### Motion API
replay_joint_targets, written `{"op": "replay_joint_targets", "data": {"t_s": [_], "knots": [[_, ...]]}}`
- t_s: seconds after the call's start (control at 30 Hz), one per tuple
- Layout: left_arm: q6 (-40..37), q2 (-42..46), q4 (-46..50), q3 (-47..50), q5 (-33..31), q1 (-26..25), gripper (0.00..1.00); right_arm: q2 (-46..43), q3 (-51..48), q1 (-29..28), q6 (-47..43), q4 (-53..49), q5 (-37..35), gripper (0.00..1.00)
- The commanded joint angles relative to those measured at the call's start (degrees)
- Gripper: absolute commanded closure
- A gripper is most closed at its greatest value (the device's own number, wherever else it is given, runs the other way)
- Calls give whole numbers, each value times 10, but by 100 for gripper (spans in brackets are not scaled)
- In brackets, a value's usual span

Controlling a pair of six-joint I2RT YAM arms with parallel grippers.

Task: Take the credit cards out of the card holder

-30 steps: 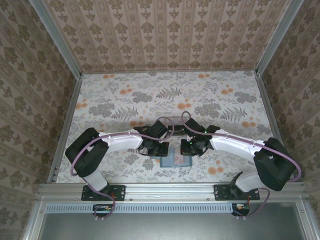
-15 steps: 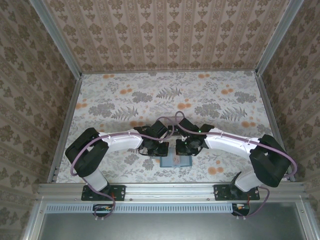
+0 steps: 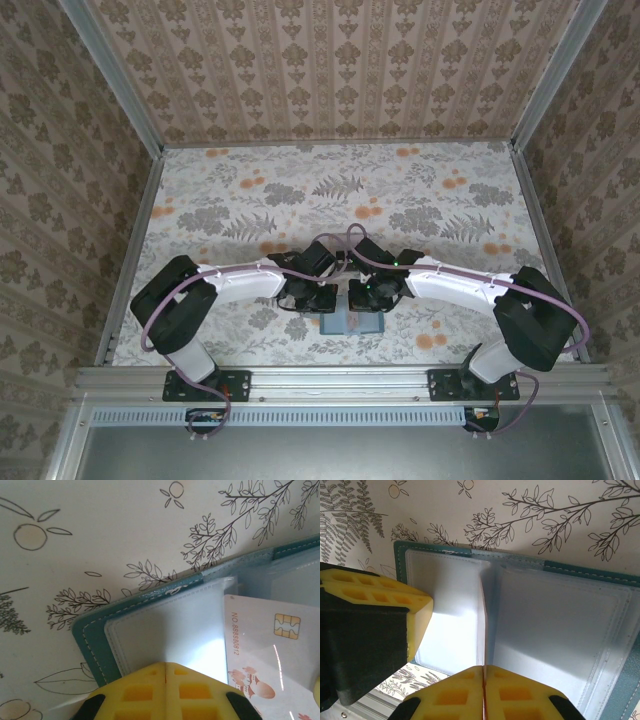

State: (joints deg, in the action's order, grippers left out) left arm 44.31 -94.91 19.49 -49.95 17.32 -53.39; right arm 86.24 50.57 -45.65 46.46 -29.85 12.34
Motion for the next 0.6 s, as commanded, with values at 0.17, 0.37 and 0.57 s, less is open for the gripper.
{"op": "replay_joint_targets", "data": {"t_s": [0.17,0.37,0.57], "knots": [[-21,31,50,-23,-23,-2,100,-34,23,1,-6,-46,-38,94],[-21,51,50,-22,-27,1,97,-61,24,26,-35,-62,-35,95],[-20,71,50,-13,-38,8,95,-87,34,59,-100,-89,-28,97]]}}
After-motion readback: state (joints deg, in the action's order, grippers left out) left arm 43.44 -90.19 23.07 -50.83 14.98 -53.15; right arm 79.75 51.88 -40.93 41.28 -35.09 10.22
